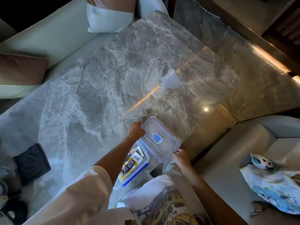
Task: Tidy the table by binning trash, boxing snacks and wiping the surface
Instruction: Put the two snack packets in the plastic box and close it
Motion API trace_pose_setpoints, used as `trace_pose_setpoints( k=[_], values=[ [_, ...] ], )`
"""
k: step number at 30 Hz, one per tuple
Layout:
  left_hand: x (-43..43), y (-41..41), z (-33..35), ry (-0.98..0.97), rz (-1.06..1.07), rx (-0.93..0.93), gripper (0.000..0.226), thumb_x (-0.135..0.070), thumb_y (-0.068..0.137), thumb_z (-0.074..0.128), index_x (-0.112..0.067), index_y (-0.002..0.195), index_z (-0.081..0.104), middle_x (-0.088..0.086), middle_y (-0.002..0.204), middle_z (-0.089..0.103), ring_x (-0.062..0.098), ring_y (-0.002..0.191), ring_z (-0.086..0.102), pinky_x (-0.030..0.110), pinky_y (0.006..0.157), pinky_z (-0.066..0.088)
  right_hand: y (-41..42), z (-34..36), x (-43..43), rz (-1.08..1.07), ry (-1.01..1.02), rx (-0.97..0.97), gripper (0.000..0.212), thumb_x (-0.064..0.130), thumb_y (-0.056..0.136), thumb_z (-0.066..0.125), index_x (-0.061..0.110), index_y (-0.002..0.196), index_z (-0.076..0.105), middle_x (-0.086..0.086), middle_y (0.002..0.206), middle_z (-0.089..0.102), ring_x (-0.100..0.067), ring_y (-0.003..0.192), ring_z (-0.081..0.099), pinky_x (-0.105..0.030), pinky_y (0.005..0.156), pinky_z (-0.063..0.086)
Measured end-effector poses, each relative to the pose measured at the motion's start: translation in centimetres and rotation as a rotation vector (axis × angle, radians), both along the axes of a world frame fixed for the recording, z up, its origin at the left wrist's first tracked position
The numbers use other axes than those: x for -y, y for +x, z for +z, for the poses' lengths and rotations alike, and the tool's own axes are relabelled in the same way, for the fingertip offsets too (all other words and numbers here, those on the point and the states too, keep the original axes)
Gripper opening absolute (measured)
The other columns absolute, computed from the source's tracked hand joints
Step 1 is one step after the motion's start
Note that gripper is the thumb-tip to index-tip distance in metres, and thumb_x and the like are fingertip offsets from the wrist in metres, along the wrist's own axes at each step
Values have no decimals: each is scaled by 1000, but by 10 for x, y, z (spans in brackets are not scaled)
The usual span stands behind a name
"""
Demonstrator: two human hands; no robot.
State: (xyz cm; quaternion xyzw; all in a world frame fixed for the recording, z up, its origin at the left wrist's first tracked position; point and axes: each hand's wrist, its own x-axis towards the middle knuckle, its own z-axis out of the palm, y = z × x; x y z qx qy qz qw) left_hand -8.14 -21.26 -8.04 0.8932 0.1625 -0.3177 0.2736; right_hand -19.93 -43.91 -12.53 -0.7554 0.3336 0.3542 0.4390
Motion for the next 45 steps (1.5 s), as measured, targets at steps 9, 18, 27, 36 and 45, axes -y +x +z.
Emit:
trace_pose_setpoints(
  k=[9, 18, 27, 36, 45],
  values=[
    [-48, -15, 48, -154, 341, 413, 26, -15, 88, 64, -4, 111, 61, 21, 107, 62, 33, 95, 62, 36, 86, 49, 56, 87, -37, -37, 188, 296, 43, 19, 91, 56, 31, 133, 52, 5, 116, 65, -16, 104, 63, -37, 95, 51],
    [-152, -136, 76, -92, 781, 267, 34, -23, 89, 63, -5, 115, 51, 22, 106, 64, 35, 99, 60, 36, 83, 43, 84, 111, -145, 552, 229, 365, 62, 3, 90, 53, 18, 147, 35, -14, 130, 60, -15, 101, 57, -27, 90, 43],
    [-117, -227, 46, -118, 991, 124, 28, -15, 88, 62, 0, 110, 53, 24, 111, 60, 33, 97, 59, 34, 81, 43, 49, 106, -167, 941, -94, 297, 57, 6, 93, 47, 20, 146, 36, -17, 124, 57, -32, 115, 57, -26, 89, 43],
    [-88, -243, 32, -85, 943, 78, 28, -20, 94, 55, -4, 117, 49, 20, 118, 57, 32, 102, 58, 33, 81, 42, 29, 87, -154, 995, -322, 293, 54, 22, 97, 42, 28, 149, 27, -24, 129, 53, -37, 118, 52, -36, 98, 45],
    [-90, -245, 31, -141, 911, 162, 39, -21, 92, 58, -13, 129, 45, 20, 119, 56, 33, 99, 61, 42, 85, 48, 18, 63, -155, 896, -359, 331, 61, 12, 86, 50, 33, 141, 36, -19, 125, 56, -36, 117, 51, -43, 99, 48]
  ],
)
